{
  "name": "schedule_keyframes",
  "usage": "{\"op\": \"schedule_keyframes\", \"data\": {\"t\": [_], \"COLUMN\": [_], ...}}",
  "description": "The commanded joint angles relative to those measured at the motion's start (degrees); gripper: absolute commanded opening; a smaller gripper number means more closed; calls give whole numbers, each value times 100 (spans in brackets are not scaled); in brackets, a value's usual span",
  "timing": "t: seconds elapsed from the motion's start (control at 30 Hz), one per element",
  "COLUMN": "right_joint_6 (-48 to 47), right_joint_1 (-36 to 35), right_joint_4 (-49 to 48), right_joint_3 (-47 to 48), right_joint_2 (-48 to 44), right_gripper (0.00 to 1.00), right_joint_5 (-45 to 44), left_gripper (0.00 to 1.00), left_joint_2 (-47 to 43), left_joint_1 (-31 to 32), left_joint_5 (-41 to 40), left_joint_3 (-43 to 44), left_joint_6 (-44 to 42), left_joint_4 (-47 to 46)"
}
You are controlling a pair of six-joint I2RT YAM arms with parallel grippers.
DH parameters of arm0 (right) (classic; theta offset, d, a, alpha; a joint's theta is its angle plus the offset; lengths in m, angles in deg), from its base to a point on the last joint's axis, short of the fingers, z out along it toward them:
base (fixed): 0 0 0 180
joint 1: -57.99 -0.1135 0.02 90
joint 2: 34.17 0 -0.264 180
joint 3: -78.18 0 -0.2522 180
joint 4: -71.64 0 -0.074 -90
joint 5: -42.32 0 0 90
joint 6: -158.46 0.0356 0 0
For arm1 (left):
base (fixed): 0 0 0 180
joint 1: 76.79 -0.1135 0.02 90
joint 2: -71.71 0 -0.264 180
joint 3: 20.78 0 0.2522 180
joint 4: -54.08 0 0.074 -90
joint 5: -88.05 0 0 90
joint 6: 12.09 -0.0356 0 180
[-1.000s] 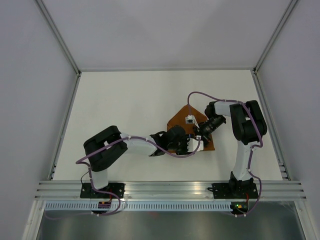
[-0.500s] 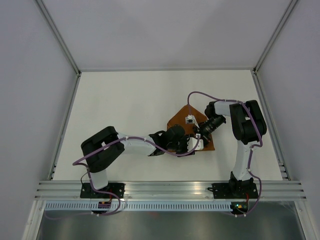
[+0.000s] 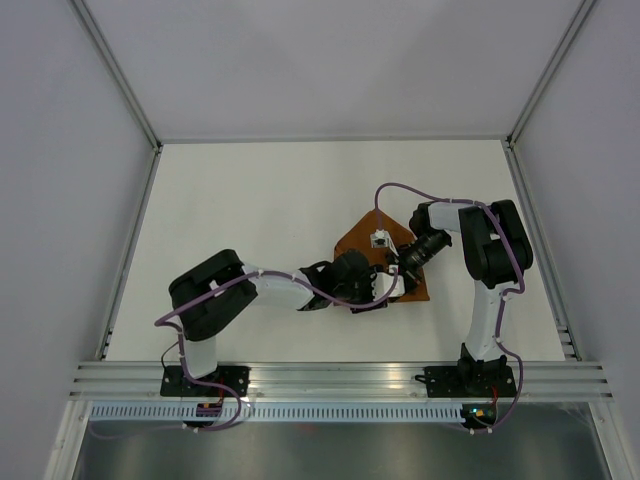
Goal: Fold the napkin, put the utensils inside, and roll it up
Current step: Roll the napkin with the utensil
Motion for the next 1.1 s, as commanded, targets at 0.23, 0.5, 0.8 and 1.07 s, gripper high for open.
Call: {"op": "schedule_keyframes", "data": {"t": [0.23, 0.5, 0.8, 1.07], "right_joint_6": [-303, -329, -390, -364], "right_joint_1": [1, 1, 10, 80], "right_joint_4": [-194, -106, -18, -9], "right_joint_3": [105, 167, 202, 202], "right_joint_2": [233, 277, 312, 242], "right_gripper": [18, 18, 18, 20], "right_joint_5": [-77, -68, -42, 99], "left_gripper": [63, 54, 43, 27], "left_joint_2": [393, 745, 789, 939], "left_joint_1": [-119, -189, -294, -514], "left_joint_5": [196, 977, 1190, 1672], "left_joint_3": [226, 851, 886, 1176], "left_joint_6": [95, 200, 376, 604], "left_joint_4": [325, 1372, 1751, 2138]}}
